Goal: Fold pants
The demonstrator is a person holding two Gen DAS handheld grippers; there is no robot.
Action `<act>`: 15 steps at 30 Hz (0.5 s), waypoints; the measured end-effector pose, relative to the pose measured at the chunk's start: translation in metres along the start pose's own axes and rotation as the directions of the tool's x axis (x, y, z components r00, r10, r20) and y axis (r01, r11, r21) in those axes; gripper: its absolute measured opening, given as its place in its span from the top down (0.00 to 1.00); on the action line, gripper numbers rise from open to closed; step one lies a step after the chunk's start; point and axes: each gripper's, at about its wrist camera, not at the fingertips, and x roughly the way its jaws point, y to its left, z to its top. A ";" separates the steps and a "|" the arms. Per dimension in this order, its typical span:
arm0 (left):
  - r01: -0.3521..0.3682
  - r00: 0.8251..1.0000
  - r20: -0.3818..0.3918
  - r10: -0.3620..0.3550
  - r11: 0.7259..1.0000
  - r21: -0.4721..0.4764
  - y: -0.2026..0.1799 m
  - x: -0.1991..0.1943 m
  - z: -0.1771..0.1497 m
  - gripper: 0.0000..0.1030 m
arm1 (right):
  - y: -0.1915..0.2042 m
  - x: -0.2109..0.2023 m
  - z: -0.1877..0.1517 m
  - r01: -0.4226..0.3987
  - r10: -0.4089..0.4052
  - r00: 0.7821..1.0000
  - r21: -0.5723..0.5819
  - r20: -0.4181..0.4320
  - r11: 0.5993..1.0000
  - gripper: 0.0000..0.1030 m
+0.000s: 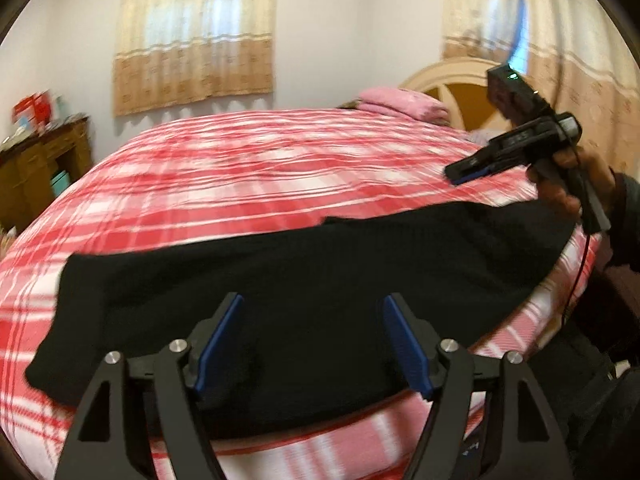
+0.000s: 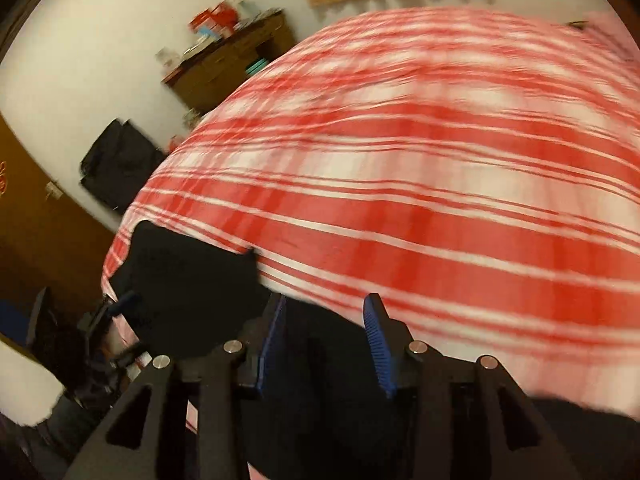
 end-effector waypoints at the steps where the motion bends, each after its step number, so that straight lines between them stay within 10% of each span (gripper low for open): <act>1: 0.007 1.000 -0.006 -0.007 1.000 0.020 -0.006 0.002 0.002 0.28 | -0.012 -0.014 -0.006 0.026 -0.026 1.000 0.014 0.012 1.000 0.59; 5: 0.056 0.998 -0.027 -0.054 0.993 0.103 -0.035 0.016 0.014 0.28 | -0.088 -0.104 -0.042 0.213 -0.224 0.971 0.123 0.088 0.969 0.59; 11: 0.146 0.988 -0.057 -0.141 0.983 0.109 -0.062 0.035 0.025 0.28 | -0.206 -0.231 -0.098 0.394 -0.498 0.857 0.454 0.134 0.799 0.58; 15: 0.177 0.982 -0.082 -0.169 0.979 0.099 -0.075 0.045 0.027 0.28 | -0.258 -0.256 -0.124 0.353 -0.486 0.869 0.574 0.092 0.739 0.58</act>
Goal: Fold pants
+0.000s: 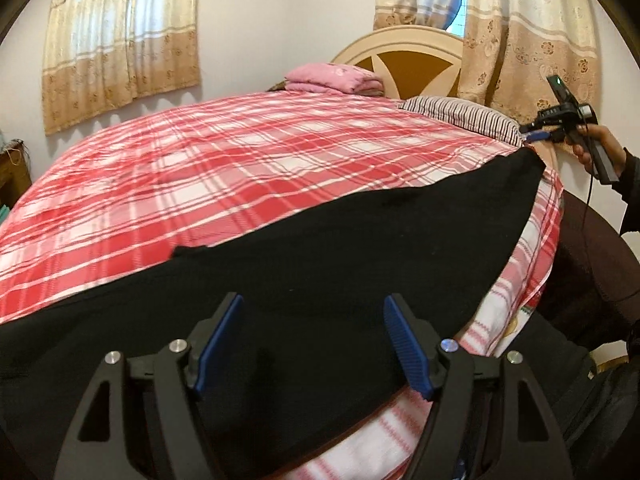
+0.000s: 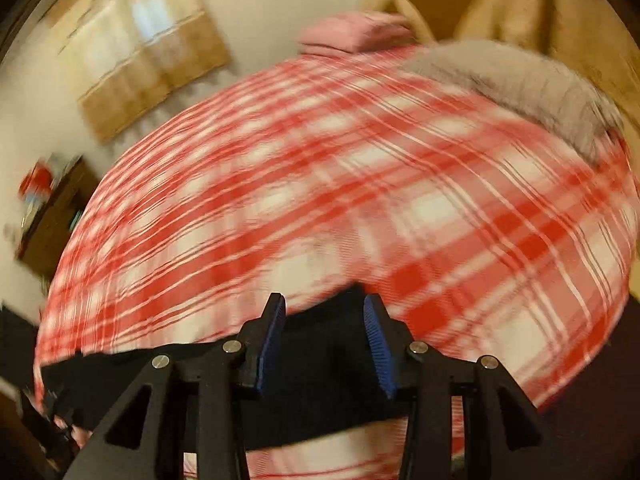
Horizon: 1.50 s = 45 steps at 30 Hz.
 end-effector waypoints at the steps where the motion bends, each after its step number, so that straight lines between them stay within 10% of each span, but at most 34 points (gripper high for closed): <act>1: 0.002 1.000 -0.008 -0.002 1.000 -0.004 -0.003 0.003 -0.001 0.28 | -0.010 0.006 0.002 -0.023 0.024 0.999 0.025 -0.026 0.999 0.58; 7: -0.011 0.999 -0.054 0.009 0.999 -0.035 -0.002 0.012 -0.007 0.28 | -0.032 0.040 -0.001 -0.176 0.196 0.973 0.153 -0.120 0.972 0.60; 8: -0.013 0.998 -0.057 0.010 0.999 -0.042 -0.001 0.012 -0.008 0.28 | -0.029 0.039 -0.003 -0.188 0.205 0.972 0.140 -0.114 0.972 0.75; 14: -0.026 0.997 -0.077 0.019 0.996 -0.090 0.009 0.014 -0.013 0.27 | 0.010 0.001 -0.001 -0.210 0.212 0.976 -0.034 0.054 0.977 0.93; 21: -0.018 0.997 -0.076 0.011 0.996 -0.092 0.006 0.014 -0.018 0.28 | 0.010 0.033 -0.002 0.029 -0.031 0.999 -0.113 -0.017 0.993 0.91; 23: -0.014 0.997 -0.074 0.008 0.996 -0.088 0.006 0.013 -0.018 0.27 | 0.000 0.040 -0.008 0.124 -0.127 0.992 -0.129 -0.019 0.984 0.70; 28: -0.017 0.996 -0.086 0.011 0.998 -0.067 0.006 0.011 -0.020 0.27 | -0.025 0.007 -0.011 0.081 -0.080 0.994 -0.012 0.077 0.997 0.62; 34: -0.010 0.997 -0.078 0.004 0.997 -0.081 0.005 0.010 -0.019 0.27 | 0.021 -0.020 -0.039 -0.080 0.094 0.993 -0.176 0.070 0.981 0.61; 38: -0.012 0.996 -0.089 0.007 0.998 -0.061 -0.002 0.014 -0.018 0.28 | 0.046 -0.004 -0.046 -0.020 0.034 0.998 -0.284 0.047 0.959 0.61; 45: -0.007 0.998 -0.061 0.003 0.998 -0.066 -0.002 0.005 -0.017 0.26 | 0.011 0.016 -0.006 0.097 -0.089 0.993 -0.125 0.071 0.987 0.61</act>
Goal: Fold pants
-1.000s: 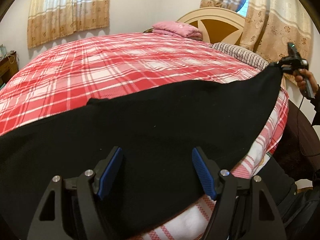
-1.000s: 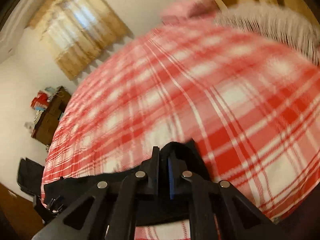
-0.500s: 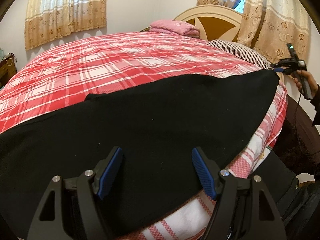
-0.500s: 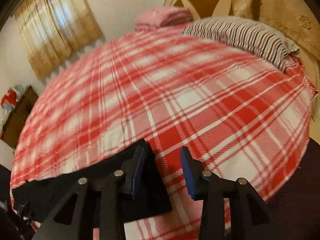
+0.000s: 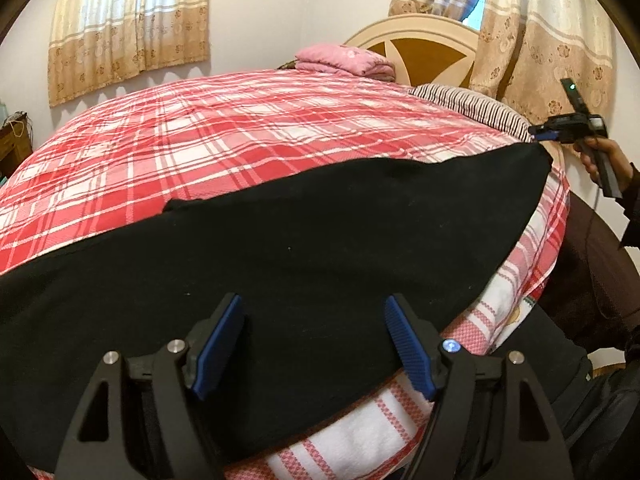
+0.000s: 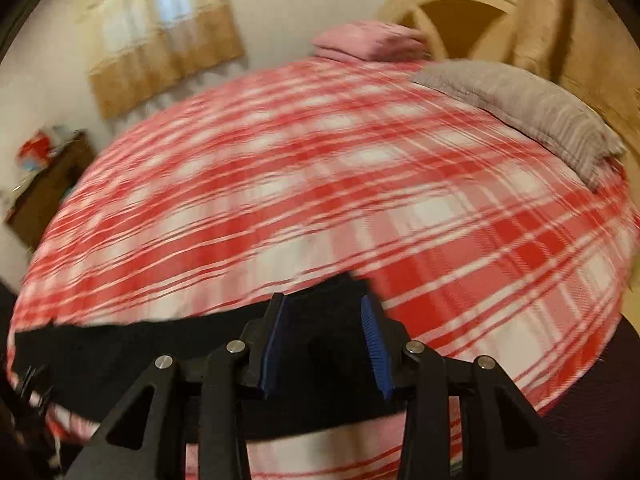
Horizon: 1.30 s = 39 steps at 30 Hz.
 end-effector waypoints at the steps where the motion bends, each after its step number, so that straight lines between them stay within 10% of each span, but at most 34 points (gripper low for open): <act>1: 0.002 1.000 0.000 -0.002 1.000 -0.004 0.001 0.001 0.000 0.26 | -0.008 0.008 0.005 -0.032 0.033 0.999 0.031 -0.034 0.999 0.61; 6: 0.001 1.000 -0.003 -0.001 1.000 -0.022 0.002 0.004 -0.001 0.26 | -0.029 0.041 0.010 -0.192 0.223 0.958 0.173 -0.183 0.966 0.62; 11: -0.004 1.000 -0.008 0.003 1.000 -0.018 0.001 0.004 -0.002 0.26 | -0.021 0.023 0.011 -0.294 0.311 0.947 0.180 -0.076 0.939 0.95; 17: -0.011 1.000 -0.005 0.011 1.000 -0.028 0.004 0.004 -0.003 0.26 | -0.017 0.023 0.015 -0.176 0.181 0.983 0.128 -0.025 0.976 0.97; 22: -0.012 1.000 -0.012 0.012 1.000 -0.022 0.003 0.006 -0.006 0.26 | -0.024 0.038 0.004 -0.073 0.081 0.992 0.091 -0.097 0.993 0.82; 27: -0.016 1.000 -0.017 0.016 1.000 -0.009 0.005 0.004 -0.008 0.26 | -0.036 -0.015 -0.004 -0.028 0.022 0.999 0.128 0.047 0.991 0.60; 33: -0.054 0.999 -0.003 0.054 0.999 -0.006 0.012 -0.008 -0.008 0.26 | 0.029 -0.037 -0.028 -0.164 0.166 0.986 -0.108 0.009 0.980 0.60; 37: -0.086 0.996 0.002 0.086 0.996 -0.024 0.023 -0.016 -0.011 0.26 | 0.066 -0.002 -0.068 -0.147 0.112 0.980 -0.224 -0.164 0.963 0.60; 39: -0.105 0.994 0.009 0.106 0.994 -0.027 0.030 -0.024 -0.014 0.26 | 0.080 -0.003 -0.083 -0.065 0.029 0.993 -0.323 -0.114 0.944 0.59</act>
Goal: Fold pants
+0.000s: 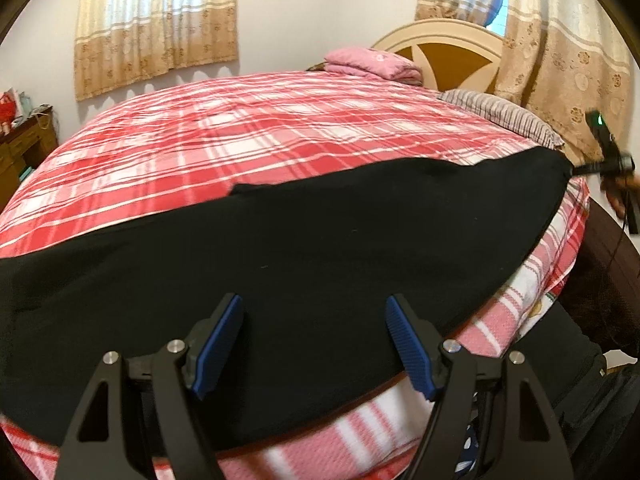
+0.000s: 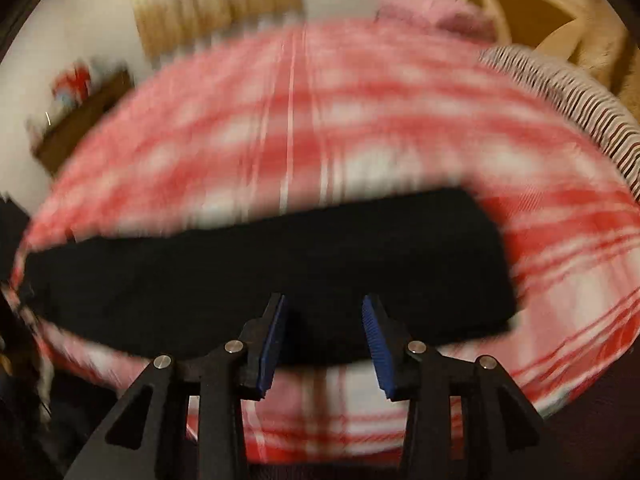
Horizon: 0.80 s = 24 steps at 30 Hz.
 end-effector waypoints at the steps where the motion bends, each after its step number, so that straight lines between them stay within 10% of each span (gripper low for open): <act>1: -0.012 1.000 0.003 0.012 1.000 0.005 0.003 -0.003 -0.001 0.26 | 0.007 -0.001 0.000 0.035 -0.035 0.999 -0.028 -0.012 0.999 0.59; 13: -0.293 0.955 0.023 0.297 0.952 -0.092 0.090 -0.051 -0.027 0.17 | 0.136 0.016 0.015 -0.200 0.206 0.979 -0.277 -0.008 0.940 0.59; 24: -0.287 0.950 0.067 0.304 0.940 -0.186 0.109 -0.063 -0.033 0.13 | 0.191 0.038 0.001 -0.320 0.309 0.947 -0.289 -0.084 0.902 0.57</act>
